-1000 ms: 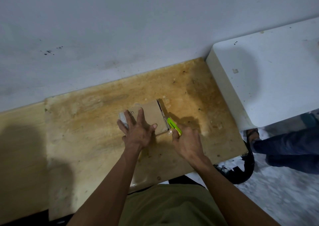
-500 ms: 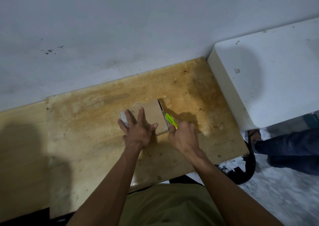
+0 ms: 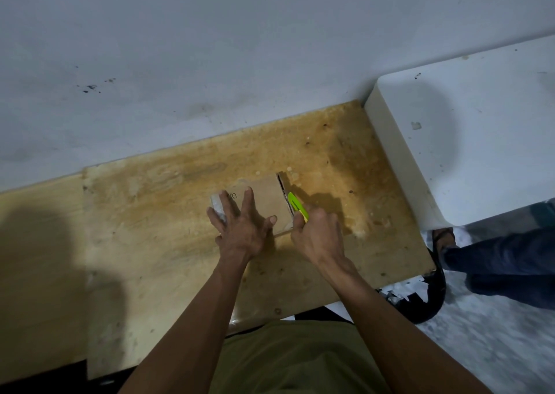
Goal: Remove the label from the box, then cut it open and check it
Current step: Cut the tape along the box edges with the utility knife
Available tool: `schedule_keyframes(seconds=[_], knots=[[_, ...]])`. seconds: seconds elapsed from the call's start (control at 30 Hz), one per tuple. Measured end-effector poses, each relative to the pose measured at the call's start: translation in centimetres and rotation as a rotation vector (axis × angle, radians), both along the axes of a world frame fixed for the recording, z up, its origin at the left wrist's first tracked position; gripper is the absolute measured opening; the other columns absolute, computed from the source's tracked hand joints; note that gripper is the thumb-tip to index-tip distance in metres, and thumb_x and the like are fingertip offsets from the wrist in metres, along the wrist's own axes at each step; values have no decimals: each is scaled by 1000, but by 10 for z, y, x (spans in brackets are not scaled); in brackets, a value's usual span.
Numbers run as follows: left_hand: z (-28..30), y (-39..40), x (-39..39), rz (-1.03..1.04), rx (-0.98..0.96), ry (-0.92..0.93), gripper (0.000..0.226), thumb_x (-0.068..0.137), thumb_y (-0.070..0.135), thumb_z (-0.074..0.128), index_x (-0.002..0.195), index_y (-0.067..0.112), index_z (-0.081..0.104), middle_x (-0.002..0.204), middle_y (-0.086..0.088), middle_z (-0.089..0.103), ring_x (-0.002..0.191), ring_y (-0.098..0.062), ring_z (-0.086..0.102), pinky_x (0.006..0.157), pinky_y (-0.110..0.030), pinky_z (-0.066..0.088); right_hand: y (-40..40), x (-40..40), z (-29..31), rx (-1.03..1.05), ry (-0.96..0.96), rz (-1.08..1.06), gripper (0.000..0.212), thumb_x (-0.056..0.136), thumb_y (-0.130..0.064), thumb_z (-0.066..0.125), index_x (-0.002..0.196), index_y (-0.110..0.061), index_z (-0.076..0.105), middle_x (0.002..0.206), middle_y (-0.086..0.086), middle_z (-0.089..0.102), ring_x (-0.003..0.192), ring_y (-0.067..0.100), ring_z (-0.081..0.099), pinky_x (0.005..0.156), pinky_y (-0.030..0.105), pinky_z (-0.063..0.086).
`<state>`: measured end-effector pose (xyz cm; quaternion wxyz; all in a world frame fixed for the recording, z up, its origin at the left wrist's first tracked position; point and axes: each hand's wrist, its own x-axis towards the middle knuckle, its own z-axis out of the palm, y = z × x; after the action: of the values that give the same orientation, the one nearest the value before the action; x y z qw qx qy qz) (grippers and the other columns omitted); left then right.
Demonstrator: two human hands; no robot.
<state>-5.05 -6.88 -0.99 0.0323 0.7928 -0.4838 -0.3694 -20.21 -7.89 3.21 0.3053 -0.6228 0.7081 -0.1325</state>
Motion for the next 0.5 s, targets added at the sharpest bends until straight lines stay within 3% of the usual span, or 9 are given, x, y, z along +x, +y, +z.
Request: schedule_keyframes(seconds=[0.2, 0.37, 0.4, 0.5], knots=[[0, 1, 1, -11, -2, -6, 86, 88, 68, 51, 154, 45, 1, 160, 3, -33, 142, -45, -32, 106, -73, 23, -2, 2, 1, 14, 4, 1, 28, 97, -24, 51, 113, -7, 66, 90, 16, 71, 76, 32, 68, 59, 25, 44], [2, 0, 0, -8, 2, -3, 86, 88, 68, 51, 154, 45, 1, 160, 2, -33, 142, -45, -32, 107, -73, 22, 3, 3, 3, 20, 105, 67, 27, 100, -24, 48, 108, -6, 67, 86, 11, 70, 55, 13, 49, 45, 15, 29], [2, 0, 0, -8, 1, 0, 87, 88, 68, 51, 154, 45, 1, 160, 2, -33, 142, -45, -32, 107, -73, 22, 5, 2, 4, 19, 135, 85, 26, 100, -23, 48, 106, -6, 67, 87, 11, 71, 56, 12, 49, 44, 14, 26], [1, 0, 0, -4, 1, 5, 87, 87, 68, 52, 154, 45, 1, 160, 2, -33, 142, -46, -32, 107, -74, 22, 12, -3, 3, 61, 183, 110, 22, 98, -20, 50, 103, -6, 67, 92, 14, 70, 76, 26, 66, 57, 23, 39]])
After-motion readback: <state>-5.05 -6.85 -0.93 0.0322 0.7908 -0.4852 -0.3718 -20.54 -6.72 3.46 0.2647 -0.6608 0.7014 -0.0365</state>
